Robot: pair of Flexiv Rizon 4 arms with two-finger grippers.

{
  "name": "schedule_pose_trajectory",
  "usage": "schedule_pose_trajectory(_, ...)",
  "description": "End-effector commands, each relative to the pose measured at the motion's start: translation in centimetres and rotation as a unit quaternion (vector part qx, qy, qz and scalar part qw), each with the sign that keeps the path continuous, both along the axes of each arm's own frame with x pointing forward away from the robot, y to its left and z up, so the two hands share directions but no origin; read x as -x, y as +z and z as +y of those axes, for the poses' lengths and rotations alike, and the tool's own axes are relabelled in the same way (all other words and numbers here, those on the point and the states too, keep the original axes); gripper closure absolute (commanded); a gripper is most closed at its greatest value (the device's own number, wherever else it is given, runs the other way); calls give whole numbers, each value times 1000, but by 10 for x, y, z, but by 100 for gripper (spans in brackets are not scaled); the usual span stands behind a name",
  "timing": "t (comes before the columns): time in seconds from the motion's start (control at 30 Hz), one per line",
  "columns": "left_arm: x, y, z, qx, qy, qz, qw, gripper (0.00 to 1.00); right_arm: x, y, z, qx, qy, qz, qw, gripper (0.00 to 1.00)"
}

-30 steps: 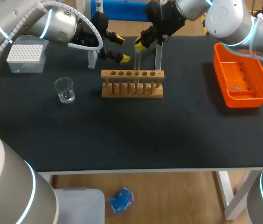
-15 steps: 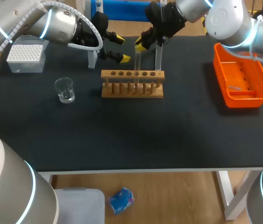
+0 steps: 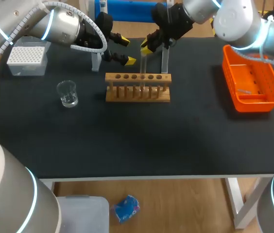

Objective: Invert the test tube, pick up the pipette, mount the tip to pipette, aspirate from beaker and dispense into the tube, eject the tip, return the pipette, and cap with the stopper.

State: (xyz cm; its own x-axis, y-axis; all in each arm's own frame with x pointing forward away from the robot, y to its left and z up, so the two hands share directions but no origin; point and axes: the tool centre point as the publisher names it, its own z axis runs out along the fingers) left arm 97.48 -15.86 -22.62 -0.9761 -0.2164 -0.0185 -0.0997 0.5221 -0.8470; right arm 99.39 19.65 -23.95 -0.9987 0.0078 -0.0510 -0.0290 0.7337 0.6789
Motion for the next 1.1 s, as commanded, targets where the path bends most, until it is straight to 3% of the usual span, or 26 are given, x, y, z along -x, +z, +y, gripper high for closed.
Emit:
schedule_pose_trajectory(0.03, -5, 0, 2, 13, -101, 61, 993, 0, 1, -21, 1, 6, 1, 5, 1000, 100)
schedule_pose_trajectory(0.33, -5, 0, 2, 13, -101, 61, 993, 0, 2, -23, 2, 9, 0, 10, 1000, 100)
schedule_pose_trajectory(0.4, -5, 0, 2, 13, -101, 61, 993, 0, 2, -20, 1, 6, 0, 10, 1000, 53)
schedule_pose_trajectory(0.43, -5, 0, 2, 13, -101, 61, 993, 0, 2, -18, 0, 5, 0, 9, 1000, 9)
schedule_pose_trajectory(0.47, -5, 0, 2, 13, -101, 61, 993, 0, 3, -16, -1, 5, 0, 6, 1000, 0)
schedule_pose_trajectory(0.8, -5, 0, 2, 13, -101, 61, 993, 0, 10, -8, -10, -12, -9, 0, 1000, 0)
schedule_pose_trajectory(1.0, -5, 0, 2, 13, -101, 61, 993, 0, 11, 12, -8, -56, -5, -22, 998, 0)
schedule_pose_trajectory(1.03, -5, 0, 2, 13, -101, 61, 993, 0, 11, 15, -7, -63, -4, -25, 998, 5)
schedule_pose_trajectory(1.07, -5, 0, 2, 13, -101, 61, 993, 0, 11, 18, -6, -69, -2, -26, 997, 41)
schedule_pose_trajectory(1.1, -5, 0, 2, 13, -101, 61, 993, 0, 11, 20, -5, -76, -2, -28, 997, 58)
